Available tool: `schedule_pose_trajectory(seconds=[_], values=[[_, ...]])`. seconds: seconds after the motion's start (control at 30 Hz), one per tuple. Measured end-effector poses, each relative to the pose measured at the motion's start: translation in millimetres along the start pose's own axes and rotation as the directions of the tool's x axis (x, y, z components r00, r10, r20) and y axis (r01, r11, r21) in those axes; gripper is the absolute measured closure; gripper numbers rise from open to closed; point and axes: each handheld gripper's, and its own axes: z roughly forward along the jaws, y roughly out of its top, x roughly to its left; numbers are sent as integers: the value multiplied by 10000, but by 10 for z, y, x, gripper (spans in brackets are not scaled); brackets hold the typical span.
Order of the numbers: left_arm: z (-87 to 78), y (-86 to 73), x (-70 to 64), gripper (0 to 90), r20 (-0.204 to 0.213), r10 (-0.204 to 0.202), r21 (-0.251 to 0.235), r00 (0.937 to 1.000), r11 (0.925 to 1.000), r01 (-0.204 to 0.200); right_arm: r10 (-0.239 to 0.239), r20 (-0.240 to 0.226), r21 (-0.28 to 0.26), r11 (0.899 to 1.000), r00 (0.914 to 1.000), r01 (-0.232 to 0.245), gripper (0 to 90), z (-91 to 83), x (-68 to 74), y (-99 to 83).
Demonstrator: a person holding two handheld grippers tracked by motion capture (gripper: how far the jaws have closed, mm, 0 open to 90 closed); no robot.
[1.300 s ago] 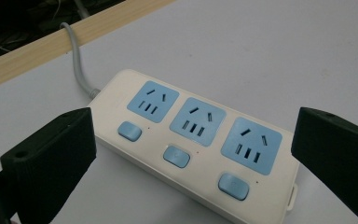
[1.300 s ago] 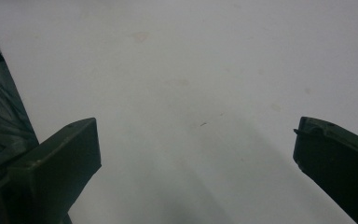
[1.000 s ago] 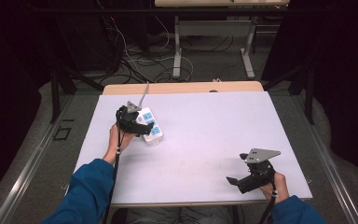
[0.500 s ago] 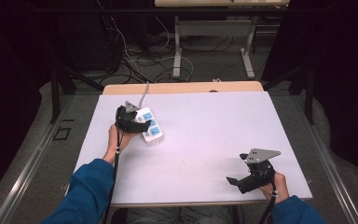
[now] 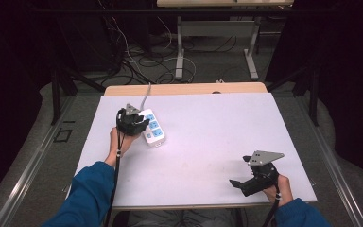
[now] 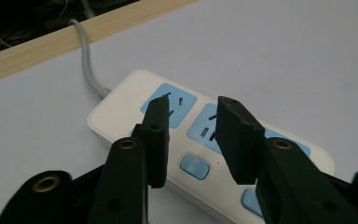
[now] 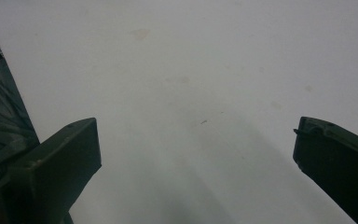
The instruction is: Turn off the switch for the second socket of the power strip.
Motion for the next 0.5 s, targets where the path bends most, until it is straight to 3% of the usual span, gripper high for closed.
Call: schedule_pose_trajectory(seconds=[0.37,0.5], values=[[-27,-9,-4,897,63,96,-235,9999,9997,-94,-75,14,-19,10000,10000,76,2,6,-1,1],[-36,-13,0,900,115,156,-207,9998,9997,-154,-119,-20,2,9999,9999,119,2,5,-5,3]])
